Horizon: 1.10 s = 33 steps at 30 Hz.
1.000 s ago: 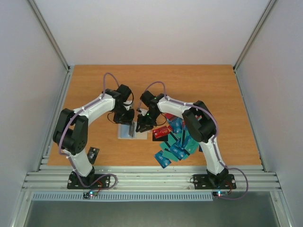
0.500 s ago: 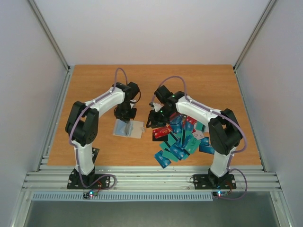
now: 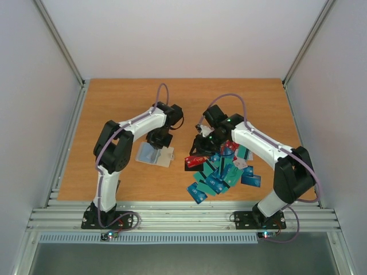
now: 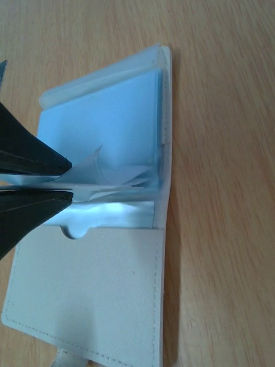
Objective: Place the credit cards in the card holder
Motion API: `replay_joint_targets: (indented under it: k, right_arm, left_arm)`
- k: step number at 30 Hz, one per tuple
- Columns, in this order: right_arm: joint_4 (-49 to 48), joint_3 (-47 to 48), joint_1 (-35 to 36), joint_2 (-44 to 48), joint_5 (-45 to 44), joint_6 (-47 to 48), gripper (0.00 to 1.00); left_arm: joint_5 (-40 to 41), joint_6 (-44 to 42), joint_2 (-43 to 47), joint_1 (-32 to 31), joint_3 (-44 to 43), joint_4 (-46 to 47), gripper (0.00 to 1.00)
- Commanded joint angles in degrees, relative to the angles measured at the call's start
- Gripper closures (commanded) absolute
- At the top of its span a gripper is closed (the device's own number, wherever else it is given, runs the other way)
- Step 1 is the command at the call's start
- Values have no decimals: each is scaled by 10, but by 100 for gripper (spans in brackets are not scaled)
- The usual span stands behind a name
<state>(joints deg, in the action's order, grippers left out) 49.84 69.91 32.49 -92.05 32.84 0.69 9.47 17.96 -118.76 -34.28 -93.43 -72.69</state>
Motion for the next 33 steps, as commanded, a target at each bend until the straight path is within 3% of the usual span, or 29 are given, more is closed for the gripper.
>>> replay_joint_targets:
  k: [1, 5, 15, 22, 27, 33]
  right_arm:
    - [32, -13, -13, 44, -11, 2, 67]
    - [49, -22, -21, 71, -13, 7, 67]
    - [70, -40, -27, 118, -19, 5, 67]
    - [82, -32, -32, 138, -27, 7, 67]
    - [78, -23, -38, 144, -35, 7, 67]
    - [60, -34, -45, 147, -46, -5, 66]
  left_arm:
    - [27, 34, -19, -22, -18, -22, 88]
    - [15, 53, -28, -36, -32, -21, 82]
    - [-122, 103, -37, -41, -39, 40, 62]
    - [-191, 126, 45, -40, -8, 115, 47]
    - [-174, 120, 122, -18, 24, 122, 46]
    - [-206, 80, 185, 33, 130, 148, 44]
